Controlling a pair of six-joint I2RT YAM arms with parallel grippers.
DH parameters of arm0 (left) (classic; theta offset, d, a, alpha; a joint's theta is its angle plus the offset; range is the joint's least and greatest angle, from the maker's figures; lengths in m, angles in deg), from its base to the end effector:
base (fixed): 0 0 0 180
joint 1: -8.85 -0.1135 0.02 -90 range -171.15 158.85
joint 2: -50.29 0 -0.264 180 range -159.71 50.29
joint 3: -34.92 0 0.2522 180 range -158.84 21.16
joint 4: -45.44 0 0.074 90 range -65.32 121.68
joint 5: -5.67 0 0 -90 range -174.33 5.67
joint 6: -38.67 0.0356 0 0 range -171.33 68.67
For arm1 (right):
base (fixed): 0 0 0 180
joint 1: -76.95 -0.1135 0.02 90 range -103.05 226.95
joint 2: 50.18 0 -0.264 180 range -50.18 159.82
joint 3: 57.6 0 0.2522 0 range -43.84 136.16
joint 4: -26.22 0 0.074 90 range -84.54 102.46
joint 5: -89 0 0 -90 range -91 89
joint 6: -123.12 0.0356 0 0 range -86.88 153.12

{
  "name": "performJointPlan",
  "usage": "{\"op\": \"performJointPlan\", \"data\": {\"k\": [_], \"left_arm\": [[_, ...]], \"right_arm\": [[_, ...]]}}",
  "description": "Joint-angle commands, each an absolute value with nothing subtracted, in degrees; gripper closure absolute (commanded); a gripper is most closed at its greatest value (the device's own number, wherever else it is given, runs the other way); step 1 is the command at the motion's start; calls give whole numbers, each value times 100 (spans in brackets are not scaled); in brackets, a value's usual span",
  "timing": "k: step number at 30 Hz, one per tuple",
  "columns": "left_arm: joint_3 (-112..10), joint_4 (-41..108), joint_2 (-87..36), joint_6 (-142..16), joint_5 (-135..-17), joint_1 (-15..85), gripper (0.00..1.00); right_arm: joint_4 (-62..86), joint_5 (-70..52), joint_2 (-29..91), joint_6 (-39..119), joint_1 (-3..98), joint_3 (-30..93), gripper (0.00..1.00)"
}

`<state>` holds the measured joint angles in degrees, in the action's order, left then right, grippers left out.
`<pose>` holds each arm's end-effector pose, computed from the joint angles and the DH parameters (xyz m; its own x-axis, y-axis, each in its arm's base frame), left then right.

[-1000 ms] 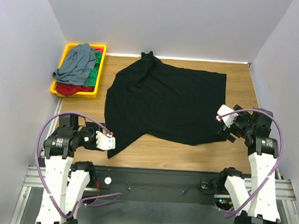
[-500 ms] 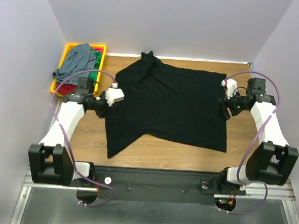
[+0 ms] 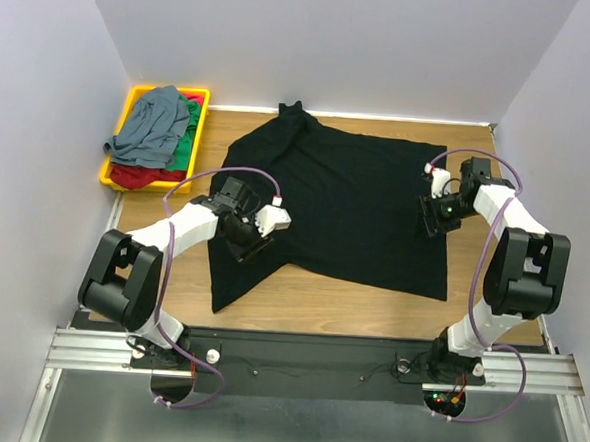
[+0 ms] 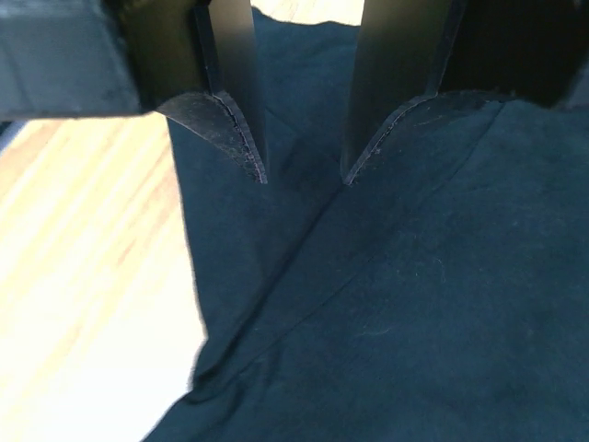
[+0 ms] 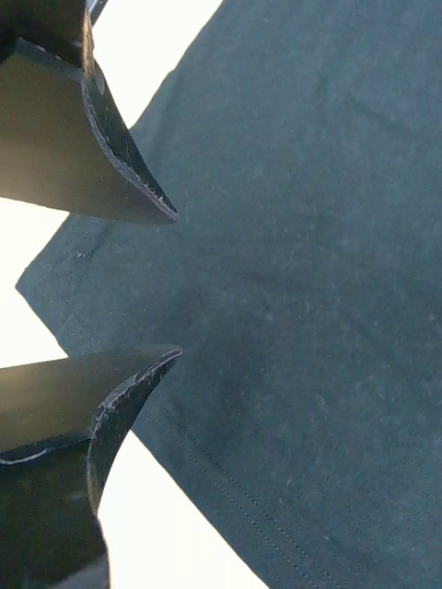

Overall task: Fold and stack the t-shirts
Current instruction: Flatten the tshirt out

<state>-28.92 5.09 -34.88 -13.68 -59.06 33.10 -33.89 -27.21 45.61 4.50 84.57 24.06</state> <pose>0.2519 -0.1301 0.1913 -0.2958 0.7391 -0.6052 0.9305 0.3661 -0.0078 0.3192 -0.0268 0.2126 -0.8374 -0.3215 -0.4420 -0.4569 0.8557 0.2430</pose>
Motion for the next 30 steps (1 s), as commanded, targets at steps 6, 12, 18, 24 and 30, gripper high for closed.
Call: {"op": "performJointPlan", "data": {"k": [6, 12, 18, 24, 30], "left_arm": [[-2850, 944, -3848, -1732, -6421, 3513, 52], [-2814, 874, -3936, -1697, -6482, 3548, 60], [-2849, 550, -3507, -1662, -6394, 3644, 79], [-2876, 101, -2952, -1661, -6315, 3916, 85], [-2735, 66, -2864, -1714, -6465, 3996, 84]], "right_arm": [[-3079, -2517, 4571, 834, 8424, 2682, 40], [-3070, -2402, 4597, 790, 8416, 2682, 41], [-3070, -2367, 4589, 754, 8416, 2700, 41], [-3070, -2350, 4606, 711, 8424, 2691, 41], [-3070, -2358, 4624, 693, 8424, 2717, 41]]}}
